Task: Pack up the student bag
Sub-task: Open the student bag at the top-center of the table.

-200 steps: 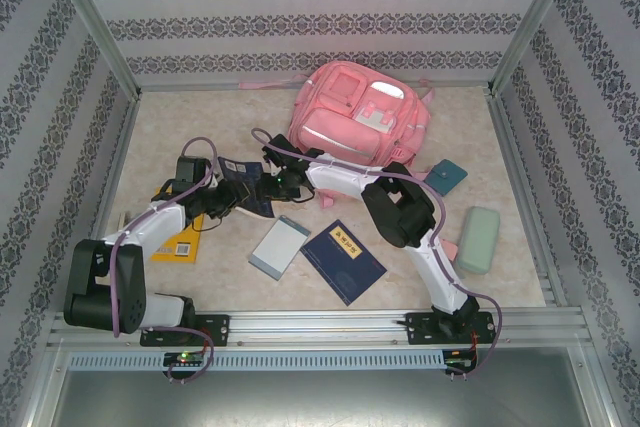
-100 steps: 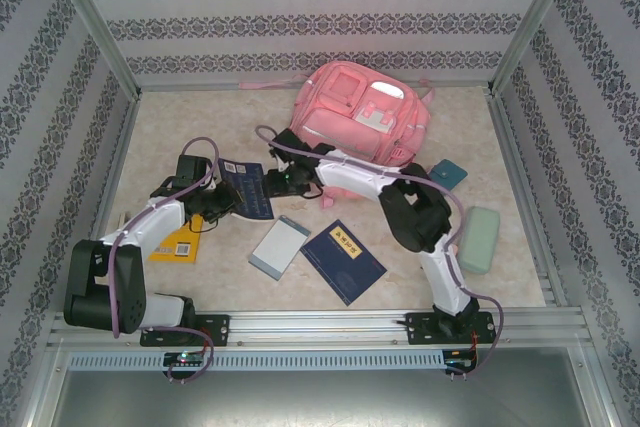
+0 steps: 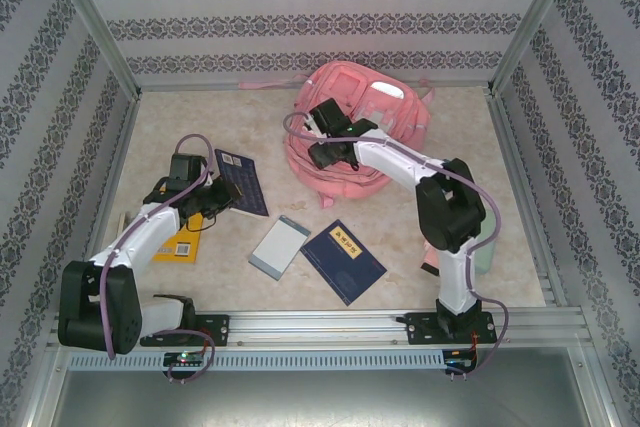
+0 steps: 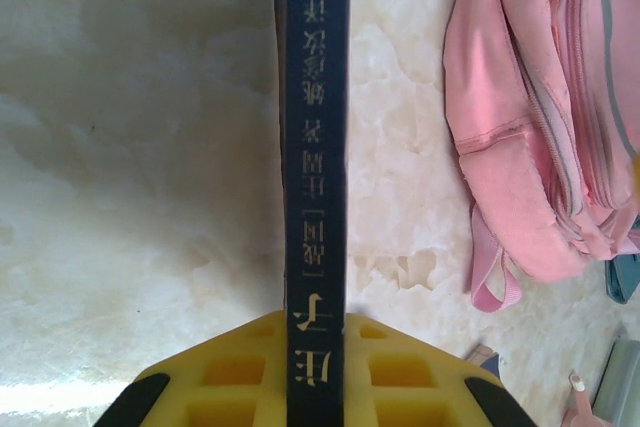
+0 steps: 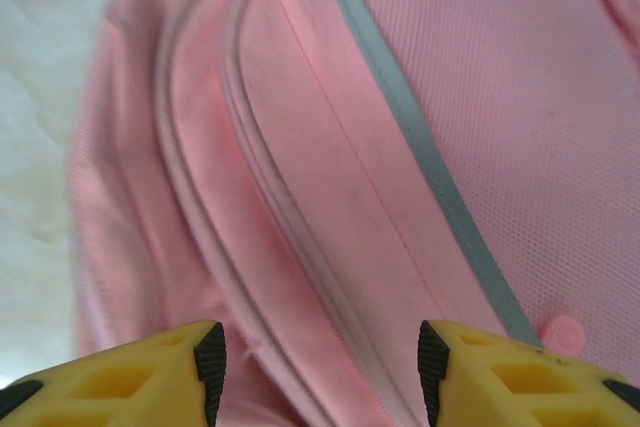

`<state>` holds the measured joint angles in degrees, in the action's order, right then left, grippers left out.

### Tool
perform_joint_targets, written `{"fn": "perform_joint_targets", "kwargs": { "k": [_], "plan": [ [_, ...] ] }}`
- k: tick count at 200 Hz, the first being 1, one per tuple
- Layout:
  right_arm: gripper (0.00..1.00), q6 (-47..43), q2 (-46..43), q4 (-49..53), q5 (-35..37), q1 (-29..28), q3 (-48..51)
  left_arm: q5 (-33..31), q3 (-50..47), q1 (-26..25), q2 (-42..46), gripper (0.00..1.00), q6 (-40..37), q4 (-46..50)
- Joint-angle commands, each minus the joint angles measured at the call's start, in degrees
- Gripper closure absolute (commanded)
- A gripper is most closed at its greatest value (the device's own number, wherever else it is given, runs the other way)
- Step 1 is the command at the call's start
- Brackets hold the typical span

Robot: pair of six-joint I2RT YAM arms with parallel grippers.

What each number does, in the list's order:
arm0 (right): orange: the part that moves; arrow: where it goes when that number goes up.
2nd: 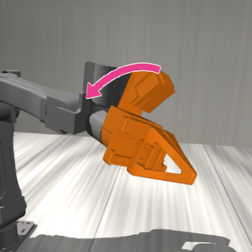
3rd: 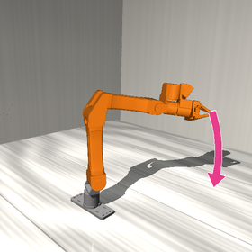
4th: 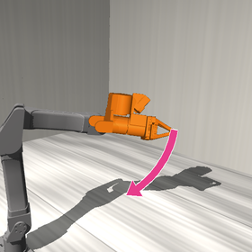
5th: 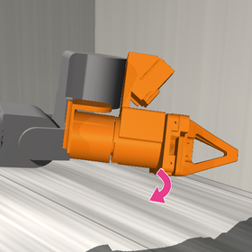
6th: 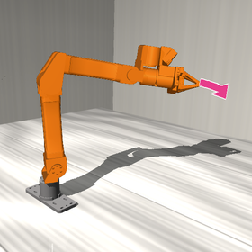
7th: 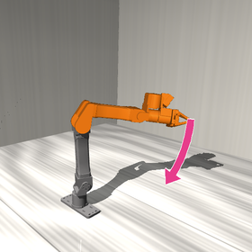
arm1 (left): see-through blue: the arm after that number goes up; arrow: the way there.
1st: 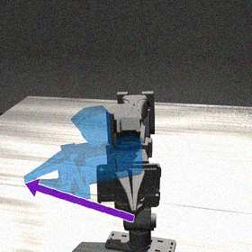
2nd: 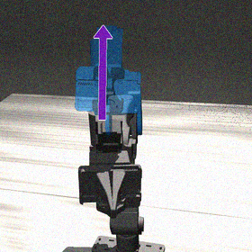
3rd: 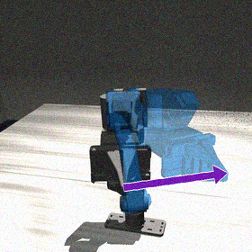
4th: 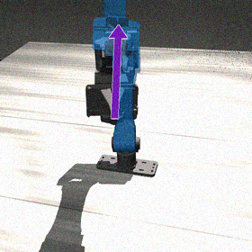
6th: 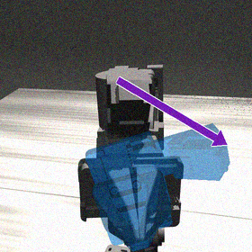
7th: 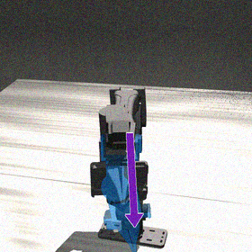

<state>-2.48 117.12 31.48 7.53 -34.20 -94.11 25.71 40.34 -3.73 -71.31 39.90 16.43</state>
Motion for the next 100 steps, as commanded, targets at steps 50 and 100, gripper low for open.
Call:
{"fn": "perform_joint_targets", "kwargs": {
  "k": [50, 100],
  "plan": [
    [0.41, -6.3, 7.3, 3.1, 9.9, 1.4, -4.8, 0.8, 2.6, -0.1, 2.5, 1.00, 0.1, 3.0],
    [0.43, -5.6, 8.2, 2.5, 8.8, 3.1, -2.7, 1.0, 2.3, -0.1, 2.3, 1.00, 0.2, 2.6]
  ]
}}
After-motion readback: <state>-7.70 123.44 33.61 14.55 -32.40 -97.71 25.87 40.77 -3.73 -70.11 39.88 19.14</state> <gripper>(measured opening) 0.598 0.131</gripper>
